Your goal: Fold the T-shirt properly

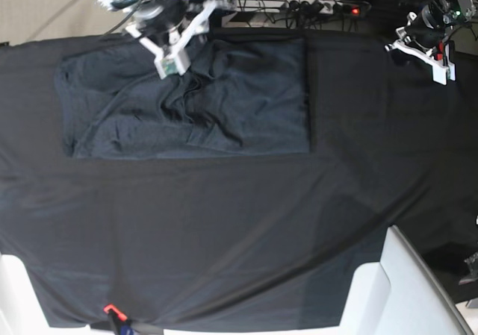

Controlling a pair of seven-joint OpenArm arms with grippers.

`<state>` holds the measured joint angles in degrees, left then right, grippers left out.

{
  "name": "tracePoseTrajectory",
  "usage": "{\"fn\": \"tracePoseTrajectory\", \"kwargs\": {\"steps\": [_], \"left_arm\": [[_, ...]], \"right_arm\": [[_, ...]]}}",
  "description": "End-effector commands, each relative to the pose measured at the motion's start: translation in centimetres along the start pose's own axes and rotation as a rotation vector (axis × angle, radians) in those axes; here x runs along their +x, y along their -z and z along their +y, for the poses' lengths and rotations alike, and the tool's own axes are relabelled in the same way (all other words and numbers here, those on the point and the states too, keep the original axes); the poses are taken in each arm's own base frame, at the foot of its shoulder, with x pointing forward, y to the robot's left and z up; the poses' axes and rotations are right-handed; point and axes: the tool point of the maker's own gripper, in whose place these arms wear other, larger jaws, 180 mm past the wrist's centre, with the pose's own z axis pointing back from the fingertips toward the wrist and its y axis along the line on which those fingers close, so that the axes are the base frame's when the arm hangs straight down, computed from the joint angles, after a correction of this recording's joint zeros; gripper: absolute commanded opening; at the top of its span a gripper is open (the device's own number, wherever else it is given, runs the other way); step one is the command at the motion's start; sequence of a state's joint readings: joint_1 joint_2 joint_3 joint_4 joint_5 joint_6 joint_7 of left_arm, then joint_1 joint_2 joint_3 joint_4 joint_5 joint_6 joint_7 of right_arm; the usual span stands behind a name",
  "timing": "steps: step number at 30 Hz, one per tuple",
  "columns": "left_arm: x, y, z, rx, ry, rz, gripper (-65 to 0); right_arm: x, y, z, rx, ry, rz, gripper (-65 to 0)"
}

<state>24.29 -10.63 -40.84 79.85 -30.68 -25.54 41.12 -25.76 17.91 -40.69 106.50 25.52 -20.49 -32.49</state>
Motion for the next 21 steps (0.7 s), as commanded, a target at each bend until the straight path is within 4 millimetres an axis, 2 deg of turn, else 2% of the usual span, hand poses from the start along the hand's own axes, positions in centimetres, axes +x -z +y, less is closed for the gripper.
{"fn": "tracePoseTrajectory", "kwargs": {"steps": [1, 3, 4, 12, 16, 21], "left_arm": [[1.1, -0.4, 0.2, -0.001, 0.01, -0.033, -65.0], [1.1, -0.4, 0.3, 0.0, 0.011, -0.032, -65.0], [1.1, -0.4, 0.3, 0.0, 0.011, -0.032, -65.0], [1.1, -0.4, 0.3, 0.0, 0.011, -0.032, -65.0], [1.1, -0.4, 0.3, 0.0, 0.011, -0.032, -65.0], [1.1, -0.4, 0.3, 0.0, 0.011, -0.032, -65.0]], "right_arm": [[0.8, 0.0, 0.5, 0.018, -0.01, -0.026, -53.9], [0.5, 0.5, 0.2, 0.011, -0.011, -0.013, -63.6], [0.6, 0.7, 0.0, 0.006, -0.012, -0.012, -65.0], [1.4, 1.9, -1.1, -0.022, -0.037, -0.009, -63.6], [1.5, 2.4, 0.2, 0.011, -0.09, 0.0, -63.6], [1.8, 2.5, 0.4, 0.015, -0.101, -0.006, -63.6]]}}
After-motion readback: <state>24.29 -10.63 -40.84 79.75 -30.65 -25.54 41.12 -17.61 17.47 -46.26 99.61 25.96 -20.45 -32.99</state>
